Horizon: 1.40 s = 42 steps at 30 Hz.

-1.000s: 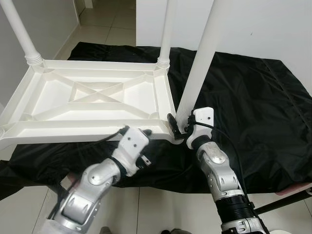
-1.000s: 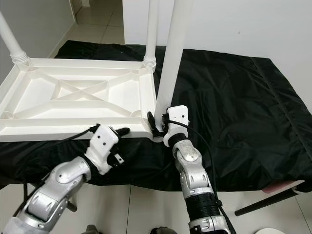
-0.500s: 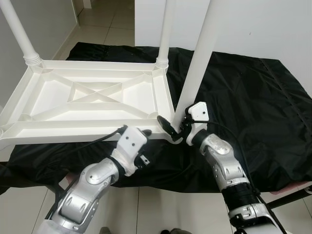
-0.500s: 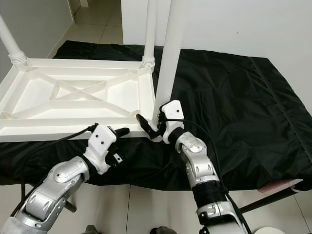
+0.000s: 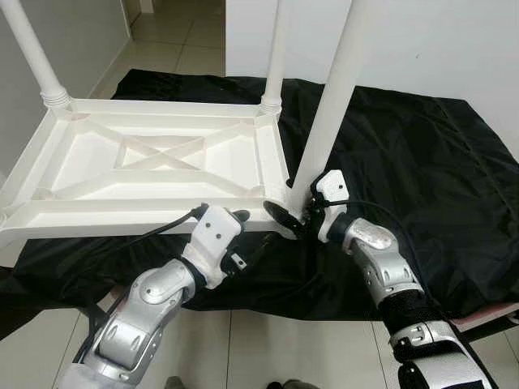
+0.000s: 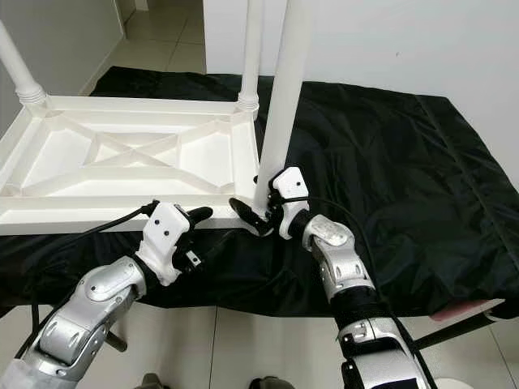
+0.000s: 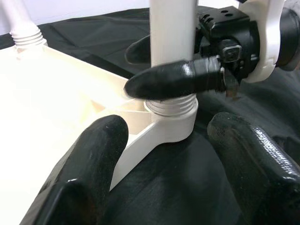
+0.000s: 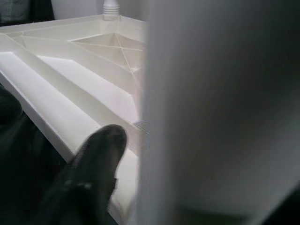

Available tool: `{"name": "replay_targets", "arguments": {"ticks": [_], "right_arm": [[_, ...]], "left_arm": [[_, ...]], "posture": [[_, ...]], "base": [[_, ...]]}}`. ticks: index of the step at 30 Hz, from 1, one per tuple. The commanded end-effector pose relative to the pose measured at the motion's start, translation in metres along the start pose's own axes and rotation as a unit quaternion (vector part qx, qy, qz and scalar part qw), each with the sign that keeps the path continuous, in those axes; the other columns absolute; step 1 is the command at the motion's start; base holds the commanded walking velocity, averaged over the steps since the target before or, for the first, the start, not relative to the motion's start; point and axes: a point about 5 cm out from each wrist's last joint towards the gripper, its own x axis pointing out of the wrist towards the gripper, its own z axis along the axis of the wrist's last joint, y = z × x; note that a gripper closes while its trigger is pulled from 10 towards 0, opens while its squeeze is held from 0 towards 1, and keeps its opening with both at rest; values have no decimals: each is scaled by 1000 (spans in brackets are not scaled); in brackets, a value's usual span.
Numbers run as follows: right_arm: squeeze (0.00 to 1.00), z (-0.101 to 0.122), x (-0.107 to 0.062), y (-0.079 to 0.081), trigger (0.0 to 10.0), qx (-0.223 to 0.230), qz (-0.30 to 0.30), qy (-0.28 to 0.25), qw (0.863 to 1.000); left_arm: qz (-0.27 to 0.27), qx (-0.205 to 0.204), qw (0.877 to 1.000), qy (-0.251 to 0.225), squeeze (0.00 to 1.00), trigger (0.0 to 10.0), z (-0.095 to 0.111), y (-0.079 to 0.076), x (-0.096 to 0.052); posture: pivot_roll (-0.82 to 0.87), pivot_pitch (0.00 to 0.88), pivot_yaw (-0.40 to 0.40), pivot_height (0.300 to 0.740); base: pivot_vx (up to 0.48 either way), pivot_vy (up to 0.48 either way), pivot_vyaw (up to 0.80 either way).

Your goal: Building children table

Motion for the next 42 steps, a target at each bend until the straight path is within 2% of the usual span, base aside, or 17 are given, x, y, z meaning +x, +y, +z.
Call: {"name": "replay_targets", "arguments": {"ticks": [1,7,8,9,10,14,18,19,21,22,25,30,31,35,36,37,42], "right_arm": [[0,-4,-3,-2,0,3,9,5,1000],[0,-6,-3,-3,0,5,13,4,1000],[0,-6,-3,-2,2667,7,14,3,1000],[0,-6,-3,-2,2667,7,14,3,1000],[0,-7,-3,-1,10000,13,14,3,1000],[0,-6,-3,-1,10000,20,-7,-1,1000],[0,-5,1,1,10000,13,-73,10,997],[0,-5,1,1,10000,13,-73,10,997],[0,-5,5,8,10000,27,-131,7,991],[0,-5,5,8,10000,27,-131,7,991],[0,-5,10,20,10000,58,-203,5,977],[0,-2,16,34,10000,67,-258,-2,964],[0,1,18,37,10000,82,-298,-3,951],[0,4,21,40,10000,92,-311,-5,946],[0,11,25,46,10000,84,-284,-20,955],[0,13,25,47,10000,79,-274,-23,958],[0,14,24,47,10000,69,-271,-21,960]], "left_arm": [[-16,6,1000,-1,0,10000,3,-2,-1],[-16,5,1000,-2,0,10000,4,-1,0],[-17,5,1000,-2,0,10000,4,-1,0],[-17,5,1000,-2,0,10000,4,-1,0],[-19,5,1000,-2,0,10000,4,-2,0],[-22,6,1000,-1,0,10000,4,-2,1],[-23,8,1000,-2,0,10000,5,-2,1],[-23,8,1000,-2,0,10000,5,-2,1],[-23,8,1000,-1,0,10000,5,-2,1],[-23,8,1000,-1,0,10000,5,-2,1],[-22,8,1000,-1,0,10000,5,-3,1],[-21,8,1000,-2,0,10000,5,-3,1],[-21,7,1000,-3,0,10000,5,-4,1],[-21,6,1000,-3,0,10000,6,-4,1],[-22,7,1000,-2,0,10000,5,-4,1],[-23,7,1000,-2,0,10000,5,-4,1],[-24,8,1000,-2,0,10000,5,-3,1]], "posture": [[4,86,-67,740],[-10,87,-68,740],[-17,88,-65,740],[-17,88,-65,740],[-17,88,-65,740],[-21,92,-63,740],[-25,97,-65,740],[-25,97,-65,740],[-27,100,-67,740],[-27,100,-67,740],[-26,101,-70,740],[-24,100,-72,740],[-23,103,-72,740],[-24,104,-69,740],[-26,104,-67,740],[-28,105,-68,740],[-26,105,-67,740]], "base": [[0,0,0],[0,0,0],[0,0,0],[0,0,0],[0,0,0],[0,0,0],[0,0,0],[0,0,0],[0,0,0],[0,0,0],[0,0,0],[0,0,0],[0,0,0],[0,0,0],[0,0,0],[0,0,0],[0,0,0]]}}
